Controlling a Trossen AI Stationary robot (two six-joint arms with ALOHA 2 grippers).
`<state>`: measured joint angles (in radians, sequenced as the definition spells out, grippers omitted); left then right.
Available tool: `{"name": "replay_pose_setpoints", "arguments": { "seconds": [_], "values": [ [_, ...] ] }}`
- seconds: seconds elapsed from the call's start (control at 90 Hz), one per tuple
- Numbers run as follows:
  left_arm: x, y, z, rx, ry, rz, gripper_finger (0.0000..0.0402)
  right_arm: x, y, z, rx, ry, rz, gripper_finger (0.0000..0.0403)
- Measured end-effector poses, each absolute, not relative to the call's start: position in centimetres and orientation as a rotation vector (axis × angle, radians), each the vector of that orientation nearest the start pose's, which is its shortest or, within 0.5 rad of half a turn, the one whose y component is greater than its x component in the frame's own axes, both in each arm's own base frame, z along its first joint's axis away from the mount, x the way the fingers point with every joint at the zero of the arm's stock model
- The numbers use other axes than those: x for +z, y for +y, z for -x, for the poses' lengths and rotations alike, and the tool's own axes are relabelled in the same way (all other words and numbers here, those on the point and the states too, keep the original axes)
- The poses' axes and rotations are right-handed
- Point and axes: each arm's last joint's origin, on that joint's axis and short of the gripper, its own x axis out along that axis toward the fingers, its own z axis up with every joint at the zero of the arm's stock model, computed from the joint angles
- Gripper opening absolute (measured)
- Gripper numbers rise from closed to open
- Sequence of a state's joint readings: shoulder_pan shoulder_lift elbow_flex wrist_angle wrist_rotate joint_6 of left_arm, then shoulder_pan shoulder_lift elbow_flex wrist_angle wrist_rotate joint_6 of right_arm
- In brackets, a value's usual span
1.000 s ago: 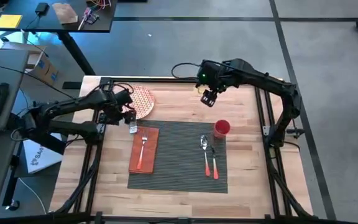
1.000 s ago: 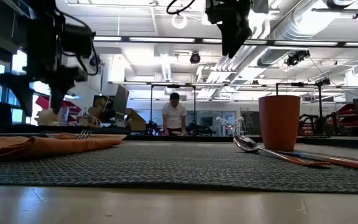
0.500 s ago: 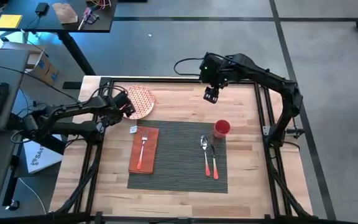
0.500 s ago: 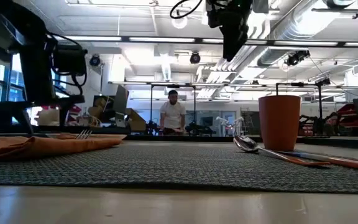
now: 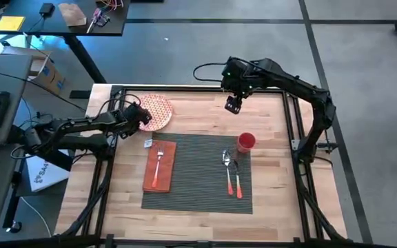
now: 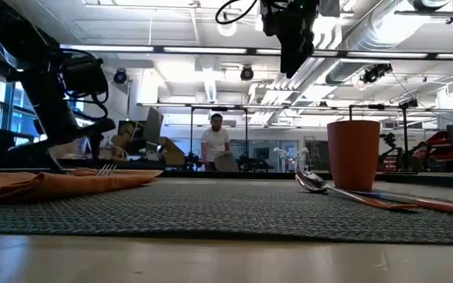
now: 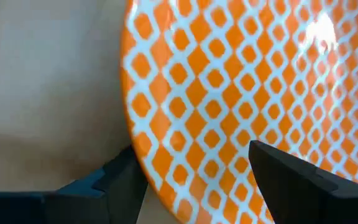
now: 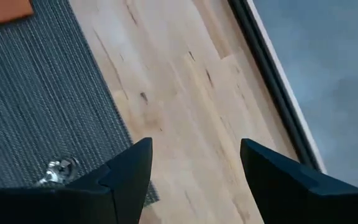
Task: Set table place
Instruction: Put the orange plate in the center of the gray placemat
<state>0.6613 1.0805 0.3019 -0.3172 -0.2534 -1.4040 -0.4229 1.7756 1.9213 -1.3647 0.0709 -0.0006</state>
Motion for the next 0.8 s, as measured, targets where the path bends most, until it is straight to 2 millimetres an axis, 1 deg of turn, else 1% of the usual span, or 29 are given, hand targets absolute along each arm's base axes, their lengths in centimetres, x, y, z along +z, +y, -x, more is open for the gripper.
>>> {"name": "replay_pose_setpoints", "arguments": {
  "seconds": [0.089, 0.233, 0.3, 0.378, 0.533, 0.656, 0.8],
  "values": [
    [11.6, 10.3, -11.5, 1.51, 0.314, 1.365, 0.0243, 36.6, -14.1, -31.0, -0.417, 1.201, -0.259, 0.0227],
    [10.3, 10.3, -10.9, 1.521, 0.121, 1.367, 0.0214, 36.6, -13.9, -31.1, -0.399, 1.181, -0.355, 0.0227],
    [10.0, 10.3, -10.8, 1.525, 0.057, 1.365, 0.0197, 36.6, -13.8, -31.1, -0.387, 1.172, -0.399, 0.0227],
    [10.1, 10.4, -10.9, 1.521, 0.028, 1.353, 0.0178, 36.6, -13.6, -31.2, -0.375, 1.165, -0.442, 0.0227],
    [10.2, 10.6, -10.9, 1.513, 0.031, 1.312, 0.0136, 36.6, -13.1, -31.4, -0.362, 1.164, -0.477, 0.0227],
    [10.1, 10.6, -10.9, 1.527, 0.022, 1.321, 0.0092, 36.6, -12.5, -31.7, -0.346, 1.168, -0.467, 0.0227],
    [10.2, 10.8, -11.0, 1.524, -0.044, 1.362, 0.0022, 36.6, -11.8, -31.9, -0.327, 1.172, -0.454, 0.0227]
  ]
}}
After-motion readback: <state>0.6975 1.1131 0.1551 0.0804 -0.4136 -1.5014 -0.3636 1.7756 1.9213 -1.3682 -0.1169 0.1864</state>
